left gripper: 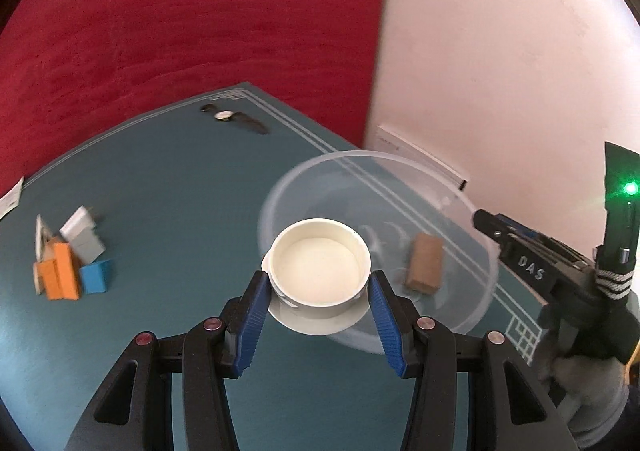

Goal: Organize rigid objects
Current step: 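Carry the white bowl into the clear bin and open the left gripper, then withdraw both grippers from the bin back toward the block pile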

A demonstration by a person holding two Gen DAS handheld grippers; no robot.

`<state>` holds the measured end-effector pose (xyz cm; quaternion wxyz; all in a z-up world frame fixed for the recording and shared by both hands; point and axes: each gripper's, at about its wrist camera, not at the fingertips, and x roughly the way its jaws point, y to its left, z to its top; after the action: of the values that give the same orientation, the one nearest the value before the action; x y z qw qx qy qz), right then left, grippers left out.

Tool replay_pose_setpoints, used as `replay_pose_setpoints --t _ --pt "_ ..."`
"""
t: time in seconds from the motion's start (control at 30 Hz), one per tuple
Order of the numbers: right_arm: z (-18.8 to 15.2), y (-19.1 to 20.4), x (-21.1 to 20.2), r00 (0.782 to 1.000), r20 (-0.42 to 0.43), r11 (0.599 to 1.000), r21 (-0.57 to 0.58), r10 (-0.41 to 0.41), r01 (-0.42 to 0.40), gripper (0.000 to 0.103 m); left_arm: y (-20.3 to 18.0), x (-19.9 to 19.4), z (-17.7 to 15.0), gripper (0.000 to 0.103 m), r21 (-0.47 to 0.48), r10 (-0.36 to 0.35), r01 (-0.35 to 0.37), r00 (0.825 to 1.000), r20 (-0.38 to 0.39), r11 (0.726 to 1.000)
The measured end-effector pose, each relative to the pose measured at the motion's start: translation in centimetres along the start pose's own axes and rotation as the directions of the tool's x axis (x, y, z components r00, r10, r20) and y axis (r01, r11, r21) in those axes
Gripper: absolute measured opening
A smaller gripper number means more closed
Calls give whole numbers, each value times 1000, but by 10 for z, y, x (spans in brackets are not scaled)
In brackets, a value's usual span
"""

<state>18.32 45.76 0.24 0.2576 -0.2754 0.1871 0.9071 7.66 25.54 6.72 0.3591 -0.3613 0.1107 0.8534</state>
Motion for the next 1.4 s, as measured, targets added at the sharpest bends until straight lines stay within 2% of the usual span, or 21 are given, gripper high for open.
replay_pose_setpoints --t 0.17,0.23,0.27,0.3,0.37,0.63,0.9,1.27,1.4 --pt "0 -3 0 1000 -2 1000 5 2 -2 30 -17 11 3 54 12 -39 39 999 -9 999" --pt "0 -4 1 1000 -3 1000 6 2 -2 30 -21 13 3 69 9 -62 62 998 -4 998" --pt "0 -4 1 1000 -4 1000 7 3 -3 30 -22 13 2 91 5 -67 67 998 8 998" --pt "0 -4 1 1000 -5 1000 6 3 -3 30 -22 12 2 99 1 -68 68 997 23 998" --pt "-1 -3 2 1000 -9 1000 2 5 -5 30 -17 9 0 99 -12 -61 62 996 63 998" --pt "-9 5 1 1000 -18 1000 -18 16 -16 30 6 14 -9 98 -72 8 -6 1000 24 997" --pt "-10 12 -10 999 34 999 -41 -2 3 30 24 7 -14 99 -100 64 -60 997 36 993" --pt "-24 53 -21 996 91 987 -162 15 0 31 62 4 -23 99 -162 147 -141 989 23 977" --pt "-25 62 -24 995 90 986 -165 33 -17 31 74 3 -24 99 -176 174 -167 984 25 970"
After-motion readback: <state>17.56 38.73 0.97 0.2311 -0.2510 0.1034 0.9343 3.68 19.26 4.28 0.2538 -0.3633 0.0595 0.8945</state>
